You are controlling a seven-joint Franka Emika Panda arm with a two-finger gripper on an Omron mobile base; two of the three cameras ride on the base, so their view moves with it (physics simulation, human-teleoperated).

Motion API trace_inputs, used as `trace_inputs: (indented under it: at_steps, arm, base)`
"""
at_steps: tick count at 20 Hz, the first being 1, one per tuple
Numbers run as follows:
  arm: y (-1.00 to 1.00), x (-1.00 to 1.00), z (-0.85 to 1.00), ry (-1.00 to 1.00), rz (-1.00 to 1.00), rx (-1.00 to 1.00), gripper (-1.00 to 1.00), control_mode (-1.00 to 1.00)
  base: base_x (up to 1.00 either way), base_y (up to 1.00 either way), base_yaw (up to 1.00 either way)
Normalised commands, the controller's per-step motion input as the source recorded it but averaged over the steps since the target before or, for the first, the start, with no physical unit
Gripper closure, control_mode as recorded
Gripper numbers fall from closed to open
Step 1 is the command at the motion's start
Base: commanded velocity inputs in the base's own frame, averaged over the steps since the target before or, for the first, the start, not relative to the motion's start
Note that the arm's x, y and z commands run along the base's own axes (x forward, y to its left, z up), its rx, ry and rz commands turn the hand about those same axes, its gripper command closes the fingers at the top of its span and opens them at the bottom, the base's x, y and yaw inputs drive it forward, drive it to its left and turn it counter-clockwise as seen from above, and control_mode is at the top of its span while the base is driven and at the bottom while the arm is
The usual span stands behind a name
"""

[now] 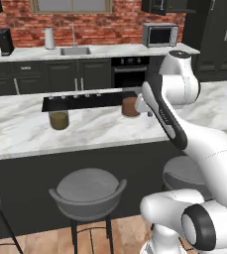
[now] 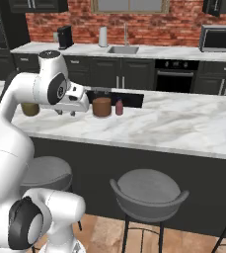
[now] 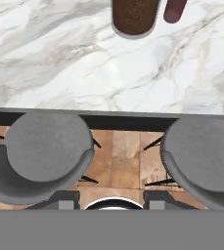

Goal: Pick the jar and jar from the dining table and place them in the open cabinet. Close the cabinet after placing the objects.

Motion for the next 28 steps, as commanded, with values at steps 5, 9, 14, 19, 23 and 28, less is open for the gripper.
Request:
trace_inputs:
  at_steps: [5, 9, 14, 19, 23, 28]
  arm:
    - [0.12, 0.09, 0.00, 0.02, -0.03, -0.03, -1.00, 1.00]
    - [0.00, 0.00, 0.00, 0.00, 0.00, 0.00, -1.00, 1.00]
    - [0.00, 0.00, 0.00, 0.00, 0.00, 0.00, -1.00, 1.00]
    - [0.00, 0.00, 0.00, 0.00, 0.00, 0.00, -1.00, 1.00]
    - [0.03, 0.15, 0.00, 0.02, 0.00, 0.00, -1.00, -1.00]
    - [0.03, 0.80, 0.03, 0.13, -0.07, 0.00, -1.00, -1.00]
  base:
    - [0.16, 0.18, -0.03]
    - [0.49, 0.40, -0.05]
    - [0.56, 0.08, -0.01]
    - [0.54, 0.00, 0.00]
    - [0.11, 0.00, 0.00]
    - [0.00, 0.00, 0.00]
